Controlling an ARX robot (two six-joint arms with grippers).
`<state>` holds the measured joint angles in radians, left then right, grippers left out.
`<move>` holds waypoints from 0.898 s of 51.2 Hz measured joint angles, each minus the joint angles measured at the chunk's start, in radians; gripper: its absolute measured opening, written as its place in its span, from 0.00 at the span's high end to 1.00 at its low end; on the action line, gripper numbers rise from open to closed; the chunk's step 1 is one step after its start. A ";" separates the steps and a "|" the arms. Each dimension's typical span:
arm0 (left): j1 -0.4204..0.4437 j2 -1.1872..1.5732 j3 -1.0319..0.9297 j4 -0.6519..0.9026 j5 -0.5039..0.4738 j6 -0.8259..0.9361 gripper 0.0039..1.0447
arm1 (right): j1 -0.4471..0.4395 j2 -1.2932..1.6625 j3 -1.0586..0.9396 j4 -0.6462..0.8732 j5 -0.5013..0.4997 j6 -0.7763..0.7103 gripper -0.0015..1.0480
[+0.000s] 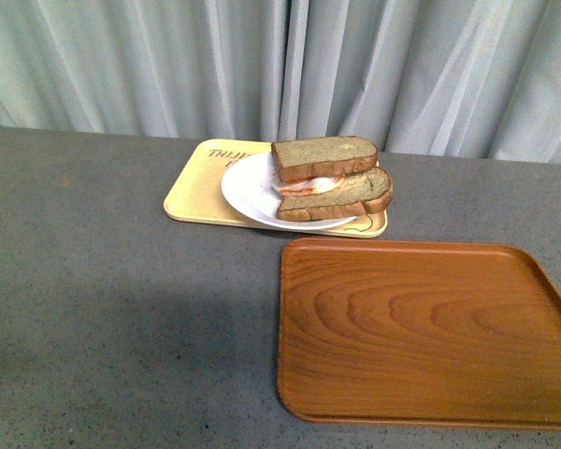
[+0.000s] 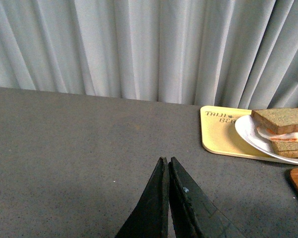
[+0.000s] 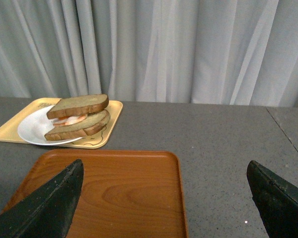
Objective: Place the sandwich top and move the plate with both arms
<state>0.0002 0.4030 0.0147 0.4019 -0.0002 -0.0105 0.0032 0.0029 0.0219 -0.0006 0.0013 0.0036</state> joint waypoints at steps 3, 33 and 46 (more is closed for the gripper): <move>0.000 -0.023 0.000 -0.022 0.000 0.000 0.99 | 0.000 0.000 0.000 0.000 0.000 0.000 0.09; 0.000 -0.226 0.000 -0.223 0.000 0.000 0.99 | 0.000 0.000 0.000 0.000 0.000 0.000 0.09; 0.000 -0.386 0.000 -0.402 0.000 0.001 0.99 | 0.000 0.000 0.000 0.000 0.000 0.000 0.09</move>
<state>0.0002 0.0170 0.0147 0.0002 -0.0006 -0.0093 0.0032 0.0029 0.0219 -0.0006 0.0013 0.0036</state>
